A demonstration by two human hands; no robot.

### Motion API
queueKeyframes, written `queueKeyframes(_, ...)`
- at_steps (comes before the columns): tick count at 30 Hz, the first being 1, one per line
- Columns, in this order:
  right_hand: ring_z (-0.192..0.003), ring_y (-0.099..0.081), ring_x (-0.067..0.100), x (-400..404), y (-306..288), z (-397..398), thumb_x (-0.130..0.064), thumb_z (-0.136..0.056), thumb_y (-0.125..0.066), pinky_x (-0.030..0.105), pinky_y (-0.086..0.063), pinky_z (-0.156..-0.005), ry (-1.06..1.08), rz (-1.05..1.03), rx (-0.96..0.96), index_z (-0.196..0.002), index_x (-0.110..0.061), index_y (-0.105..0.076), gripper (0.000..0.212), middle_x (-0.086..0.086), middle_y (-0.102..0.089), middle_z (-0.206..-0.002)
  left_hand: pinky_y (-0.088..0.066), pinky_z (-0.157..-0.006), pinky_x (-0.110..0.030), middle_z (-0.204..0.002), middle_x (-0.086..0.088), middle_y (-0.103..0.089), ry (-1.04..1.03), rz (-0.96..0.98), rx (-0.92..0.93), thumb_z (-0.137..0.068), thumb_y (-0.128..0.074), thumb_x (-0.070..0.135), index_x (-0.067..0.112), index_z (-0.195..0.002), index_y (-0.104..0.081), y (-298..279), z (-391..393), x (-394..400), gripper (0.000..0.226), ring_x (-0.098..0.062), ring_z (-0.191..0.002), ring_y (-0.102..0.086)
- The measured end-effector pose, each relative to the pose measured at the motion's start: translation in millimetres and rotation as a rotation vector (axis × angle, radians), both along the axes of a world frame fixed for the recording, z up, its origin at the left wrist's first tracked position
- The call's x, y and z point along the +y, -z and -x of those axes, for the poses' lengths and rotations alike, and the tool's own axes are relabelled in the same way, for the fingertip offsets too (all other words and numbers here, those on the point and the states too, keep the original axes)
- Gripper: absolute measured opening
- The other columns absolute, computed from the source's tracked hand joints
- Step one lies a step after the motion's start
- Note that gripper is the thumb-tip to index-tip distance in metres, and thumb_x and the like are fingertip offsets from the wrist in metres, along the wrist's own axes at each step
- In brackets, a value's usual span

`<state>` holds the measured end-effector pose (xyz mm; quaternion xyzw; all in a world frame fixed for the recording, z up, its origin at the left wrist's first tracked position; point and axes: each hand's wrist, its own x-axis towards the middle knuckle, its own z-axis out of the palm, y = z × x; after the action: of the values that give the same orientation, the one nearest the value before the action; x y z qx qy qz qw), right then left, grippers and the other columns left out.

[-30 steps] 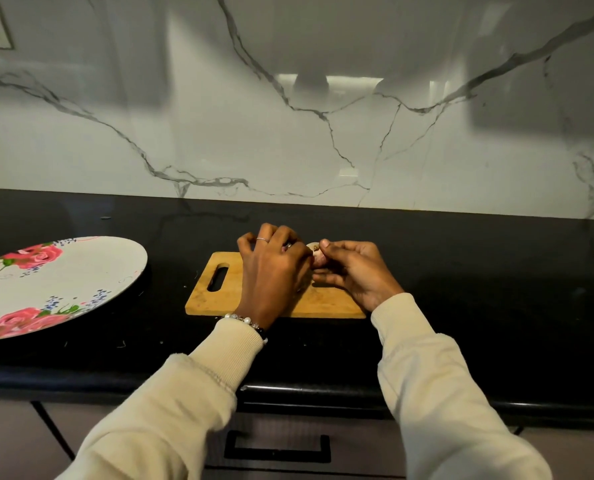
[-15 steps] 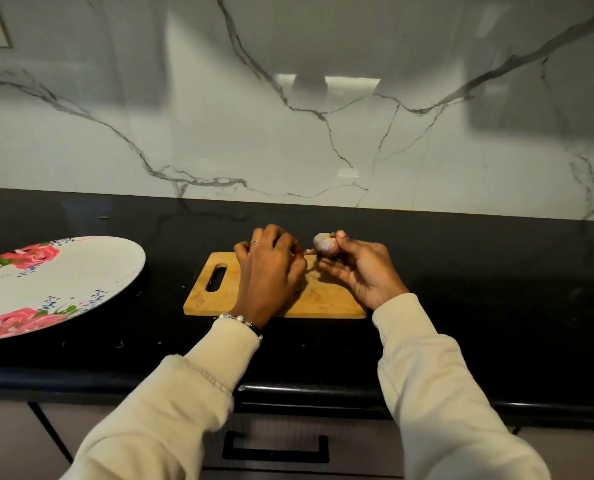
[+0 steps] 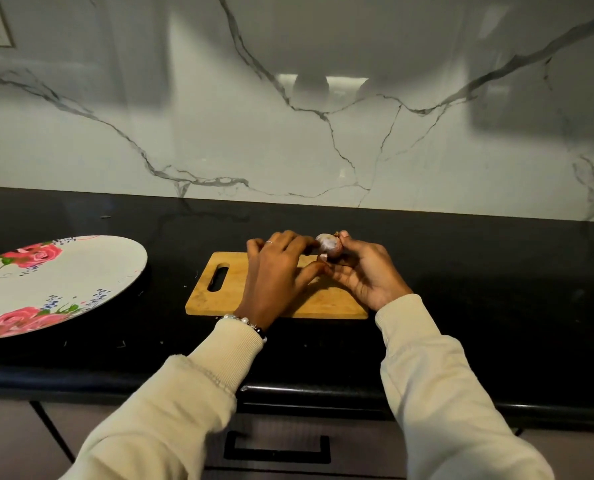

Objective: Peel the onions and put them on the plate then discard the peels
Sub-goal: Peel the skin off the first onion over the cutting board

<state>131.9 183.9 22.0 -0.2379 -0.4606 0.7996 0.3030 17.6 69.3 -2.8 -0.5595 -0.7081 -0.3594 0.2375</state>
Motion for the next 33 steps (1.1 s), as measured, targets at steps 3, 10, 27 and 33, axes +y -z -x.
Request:
queueKeyframes(3,-0.070,-0.072,0.027,-0.8,0.4,0.3,-0.022,-0.098,-0.059,0.032,-0.060,-0.057,-0.021,-0.030,-0.035,-0.111,0.002,-0.063,0.027,0.021,-0.073,-0.085,-0.026,-0.084,-0.035,-0.096,0.004,-0.068,0.000,-0.030,0.007,-0.090,-0.048,0.045,0.020,-0.101,-0.069,-0.9,-1.5,-2.6,0.034,-0.016,-0.091,-0.060)
queueKeyframes(10,-0.064,-0.070,0.025,-3.4,-0.7,0.3,-0.023,-0.101,-0.054,0.029,-0.057,-0.053,-0.051,-0.040,-0.002,-0.114,0.006,-0.059,0.033,0.026,-0.070,-0.082,-0.024,-0.081,-0.030,-0.097,0.005,-0.062,-0.082,-0.045,-0.165,-0.099,-0.052,0.028,0.019,-0.098,-0.060,-3.2,-0.9,-0.3,0.013,-0.013,-0.085,-0.055)
queueKeyframes(27,-0.085,-0.070,0.030,2.0,1.0,2.0,-0.011,-0.096,-0.061,0.036,-0.062,-0.065,0.021,0.037,0.014,-0.102,0.000,-0.063,0.014,0.024,-0.066,-0.103,-0.020,-0.084,-0.035,-0.109,0.003,-0.064,-0.190,-0.020,-0.096,-0.094,-0.056,0.044,0.025,-0.105,-0.073,0.3,4.0,-2.0,0.028,-0.019,-0.109,-0.046)
queueKeyframes(33,-0.098,-0.067,0.034,-0.4,1.1,3.8,-0.003,-0.099,-0.051,0.037,-0.063,-0.064,-0.006,0.029,0.039,-0.103,-0.001,-0.065,0.015,0.025,-0.065,-0.112,-0.025,-0.082,-0.037,-0.102,-0.001,-0.062,-0.026,-0.082,-0.053,-0.087,-0.070,0.028,0.021,-0.098,-0.072,1.7,1.5,-0.4,0.013,-0.022,-0.100,-0.051)
